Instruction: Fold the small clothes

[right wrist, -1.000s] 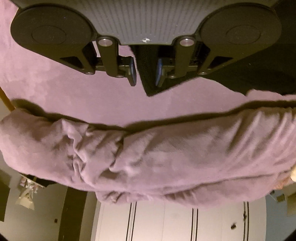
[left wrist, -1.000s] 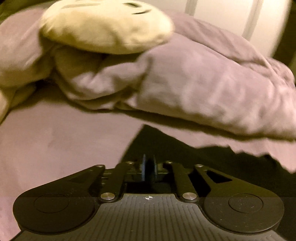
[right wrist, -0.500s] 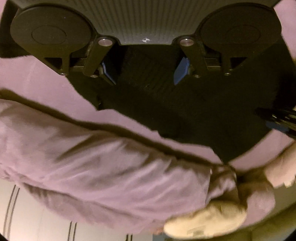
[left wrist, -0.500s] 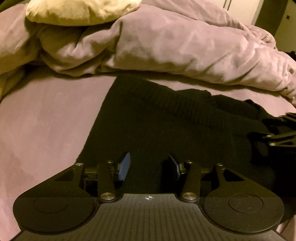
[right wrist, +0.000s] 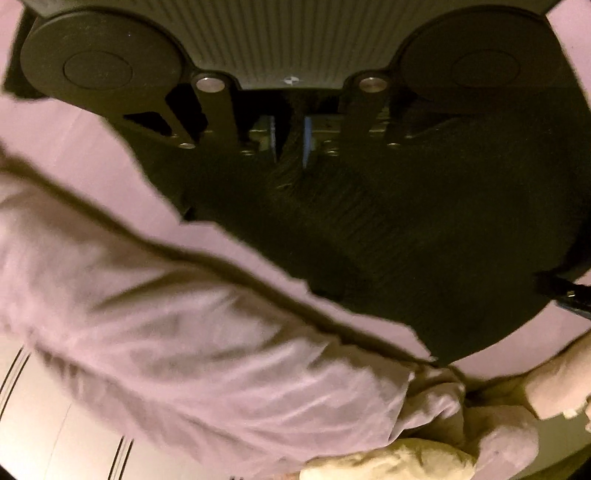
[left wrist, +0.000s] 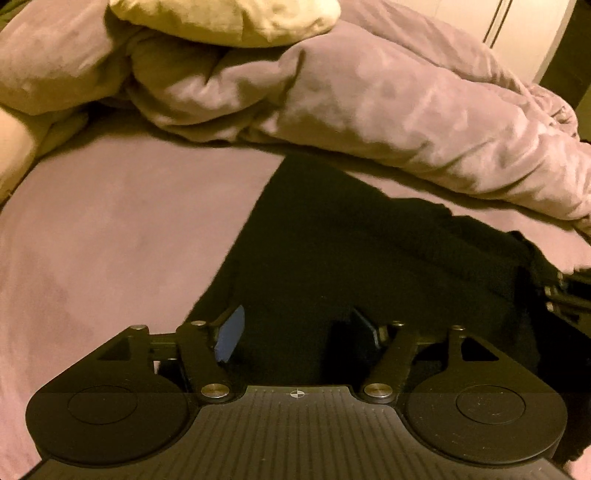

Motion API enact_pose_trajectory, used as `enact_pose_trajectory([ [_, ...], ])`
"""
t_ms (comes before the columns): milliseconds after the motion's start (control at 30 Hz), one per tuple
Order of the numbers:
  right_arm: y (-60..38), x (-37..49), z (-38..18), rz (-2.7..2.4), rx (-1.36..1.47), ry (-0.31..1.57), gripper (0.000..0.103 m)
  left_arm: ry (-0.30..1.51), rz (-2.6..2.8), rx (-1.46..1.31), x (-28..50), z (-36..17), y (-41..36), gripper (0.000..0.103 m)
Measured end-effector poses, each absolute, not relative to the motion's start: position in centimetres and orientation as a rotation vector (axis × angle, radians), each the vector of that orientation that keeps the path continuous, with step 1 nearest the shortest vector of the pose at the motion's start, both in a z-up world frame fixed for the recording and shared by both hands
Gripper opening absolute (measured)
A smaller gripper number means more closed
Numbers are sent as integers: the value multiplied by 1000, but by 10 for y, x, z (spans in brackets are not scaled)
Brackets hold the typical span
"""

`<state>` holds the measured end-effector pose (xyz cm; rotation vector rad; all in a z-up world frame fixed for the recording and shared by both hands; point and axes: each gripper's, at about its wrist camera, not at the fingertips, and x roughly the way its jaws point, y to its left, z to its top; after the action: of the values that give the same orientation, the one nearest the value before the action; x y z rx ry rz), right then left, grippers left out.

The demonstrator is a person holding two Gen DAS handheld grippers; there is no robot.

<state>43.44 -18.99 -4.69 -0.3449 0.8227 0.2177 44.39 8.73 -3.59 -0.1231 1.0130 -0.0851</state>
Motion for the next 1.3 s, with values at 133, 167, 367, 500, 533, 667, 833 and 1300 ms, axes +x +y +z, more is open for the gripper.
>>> enact_pose_trajectory([
  [133, -185, 447, -43, 10, -421, 698, 10, 1005, -72, -119, 440, -38, 80, 76],
  [167, -186, 453, -48, -38, -394, 712, 11, 1014, -67, -125, 439, -40, 79, 76],
  [367, -212, 414, -39, -68, -137, 703, 11, 1008, -69, -92, 427, -35, 69, 75],
  [500, -225, 350, -25, -37, 31, 664, 11, 1000, -178, -85, 414, -27, 42, 76],
  [533, -224, 337, -28, -20, 53, 673, 11, 1008, -210, -85, 413, -28, 32, 76],
  [667, -217, 314, -55, -38, 59, 735, 11, 1017, -279, -45, 416, -37, -15, 77],
  [833, -233, 319, -75, -88, 68, 709, 10, 1069, -231, 23, 434, -65, -47, 80],
  [1300, -282, 275, -55, -222, 165, 696, 2, 1073, -222, 72, 439, -70, -55, 85],
])
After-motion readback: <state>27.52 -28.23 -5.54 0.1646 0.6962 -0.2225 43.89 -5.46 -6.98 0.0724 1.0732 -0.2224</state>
